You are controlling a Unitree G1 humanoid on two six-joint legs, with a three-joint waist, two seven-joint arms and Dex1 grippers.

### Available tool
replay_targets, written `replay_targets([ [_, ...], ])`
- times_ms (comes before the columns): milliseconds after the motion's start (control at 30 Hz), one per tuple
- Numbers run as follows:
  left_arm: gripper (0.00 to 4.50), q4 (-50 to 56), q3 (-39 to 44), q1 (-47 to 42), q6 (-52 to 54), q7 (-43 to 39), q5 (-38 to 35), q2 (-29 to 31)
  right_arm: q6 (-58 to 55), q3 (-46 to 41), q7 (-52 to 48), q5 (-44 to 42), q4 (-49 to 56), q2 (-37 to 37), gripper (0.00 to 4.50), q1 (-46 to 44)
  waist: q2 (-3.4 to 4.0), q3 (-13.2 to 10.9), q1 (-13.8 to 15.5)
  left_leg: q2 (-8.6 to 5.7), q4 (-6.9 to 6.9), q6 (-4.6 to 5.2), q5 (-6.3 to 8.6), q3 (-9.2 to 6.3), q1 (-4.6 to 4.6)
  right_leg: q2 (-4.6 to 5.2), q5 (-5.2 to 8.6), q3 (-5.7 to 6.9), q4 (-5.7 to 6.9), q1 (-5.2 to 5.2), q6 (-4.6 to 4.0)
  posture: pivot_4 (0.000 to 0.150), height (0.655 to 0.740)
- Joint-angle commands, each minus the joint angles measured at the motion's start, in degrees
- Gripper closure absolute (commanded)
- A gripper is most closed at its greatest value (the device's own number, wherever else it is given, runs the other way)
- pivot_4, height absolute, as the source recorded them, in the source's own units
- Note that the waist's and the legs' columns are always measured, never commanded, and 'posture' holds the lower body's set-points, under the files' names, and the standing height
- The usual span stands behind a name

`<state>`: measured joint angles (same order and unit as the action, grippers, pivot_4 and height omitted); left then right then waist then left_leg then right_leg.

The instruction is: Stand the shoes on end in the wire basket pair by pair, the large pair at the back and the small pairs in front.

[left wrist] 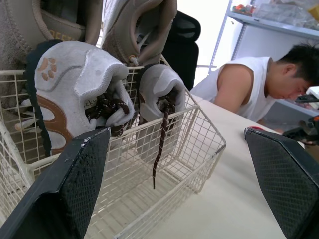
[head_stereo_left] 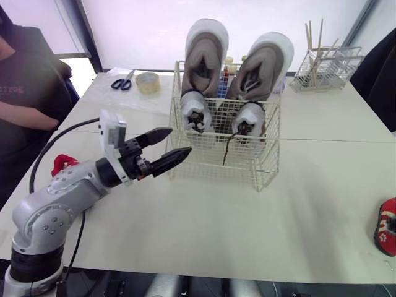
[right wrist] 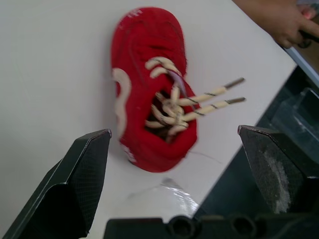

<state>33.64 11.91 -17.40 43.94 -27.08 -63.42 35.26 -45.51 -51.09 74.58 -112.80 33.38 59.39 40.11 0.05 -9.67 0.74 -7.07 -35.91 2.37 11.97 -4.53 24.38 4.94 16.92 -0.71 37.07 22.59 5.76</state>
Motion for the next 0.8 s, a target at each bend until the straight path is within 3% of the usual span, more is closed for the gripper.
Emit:
replay_targets([
  [33,0.04,1.2,-0.48,-1.07,-1.81,-0.09,1.01,-0.61,-1.01,-3.06,-2.2,-0.2,-1.42,1.16,0.0,0.24,-0.01,0.0,-0.09,0.0,0.0,0.0,0.0,0.01,0.0,0.0,0.0,-0.02,0.0,0.0,0.0,0.15,0.74],
  [267,0.04,0.3,-1.17,-2.0,-2.68,-0.7,2.74,-1.22,-2.19,3.33,-3.68,-0.2,-6.42,-0.96,0.0,-10.29,0.01,-0.02,-0.01,0.0,0.02,0.0,0.0,0.01,0.01,0.0,0.0,-0.01,-0.04,0.02,0.0,0.15,0.74],
  [800,0.04,0.64,-1.22,-2.06,-3.54,-0.55,4.76,-1.59,-18.02,7.33,5.67,-0.2,-22.5,1.08,0.0,-29.65,0.06,0.0,-0.06,0.0,0.02,0.01,-0.01,0.02,0.0,0.0,0.0,0.01,-0.03,0.01,0.0,0.15,0.74],
])
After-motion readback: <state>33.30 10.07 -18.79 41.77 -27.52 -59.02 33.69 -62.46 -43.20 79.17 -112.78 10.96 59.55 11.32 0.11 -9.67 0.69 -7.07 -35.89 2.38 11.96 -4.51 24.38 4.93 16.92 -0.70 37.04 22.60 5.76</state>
